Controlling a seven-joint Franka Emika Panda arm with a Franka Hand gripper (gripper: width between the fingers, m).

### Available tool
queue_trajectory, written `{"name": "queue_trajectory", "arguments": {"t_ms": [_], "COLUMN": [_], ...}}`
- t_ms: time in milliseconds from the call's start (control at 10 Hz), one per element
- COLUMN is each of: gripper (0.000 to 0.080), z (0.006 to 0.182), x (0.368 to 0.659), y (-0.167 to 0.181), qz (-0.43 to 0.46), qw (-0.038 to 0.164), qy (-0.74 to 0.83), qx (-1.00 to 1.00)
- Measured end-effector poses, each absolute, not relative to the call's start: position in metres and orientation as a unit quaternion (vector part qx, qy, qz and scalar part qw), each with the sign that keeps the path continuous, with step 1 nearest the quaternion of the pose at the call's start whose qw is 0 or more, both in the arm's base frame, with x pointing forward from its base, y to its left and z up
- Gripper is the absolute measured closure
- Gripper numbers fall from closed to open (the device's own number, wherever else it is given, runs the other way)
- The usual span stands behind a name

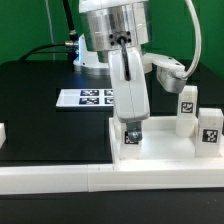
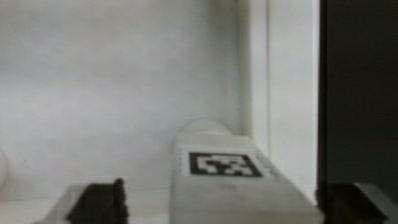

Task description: Assemble square table

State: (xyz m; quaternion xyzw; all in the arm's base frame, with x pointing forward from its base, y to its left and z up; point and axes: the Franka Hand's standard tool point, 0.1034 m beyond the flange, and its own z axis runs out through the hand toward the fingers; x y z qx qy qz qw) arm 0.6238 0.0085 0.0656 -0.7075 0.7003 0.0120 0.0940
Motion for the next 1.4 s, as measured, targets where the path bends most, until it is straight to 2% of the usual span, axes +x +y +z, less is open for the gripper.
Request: {"name": "queue_trajectory", "arguments": {"t_ms": [100, 200, 500, 600, 800, 900, 1000, 1100, 1200, 1300, 1400], "gripper": [0.0179, 0.0159, 0.0151, 0.0151, 0.0151, 0.0151, 0.0151, 0.0252, 0.0388, 0.0388, 0.0509], "z": [0.064, 0.064, 0.064, 0.064, 0.069, 0.069, 0.069, 0.069, 0.069, 0.068, 0.068], "x": [0.623, 0.623, 0.623, 0.623, 0.628, 0.628, 0.628, 0.628, 0.628, 0.627, 0.627], "y": [0.007, 0.004, 0.001, 0.002, 0.009, 0.014, 0.012, 0.012, 0.012, 0.008, 0.008], "qz": [-0.004, -0.017, -0.029, -0.034, -0.046, -0.047, -0.046, -0.046, -0.046, -0.045, -0.043], "qw": [0.095, 0.093, 0.089, 0.082, 0.041, 0.033, 0.034, 0.034, 0.034, 0.034, 0.036], "qy": [0.629, 0.524, 0.397, 0.343, 0.168, 0.125, 0.132, 0.140, 0.140, 0.167, 0.213], "qx": [-0.771, -0.846, -0.913, -0.935, -0.984, -0.991, -0.990, -0.989, -0.988, -0.984, -0.975]}}
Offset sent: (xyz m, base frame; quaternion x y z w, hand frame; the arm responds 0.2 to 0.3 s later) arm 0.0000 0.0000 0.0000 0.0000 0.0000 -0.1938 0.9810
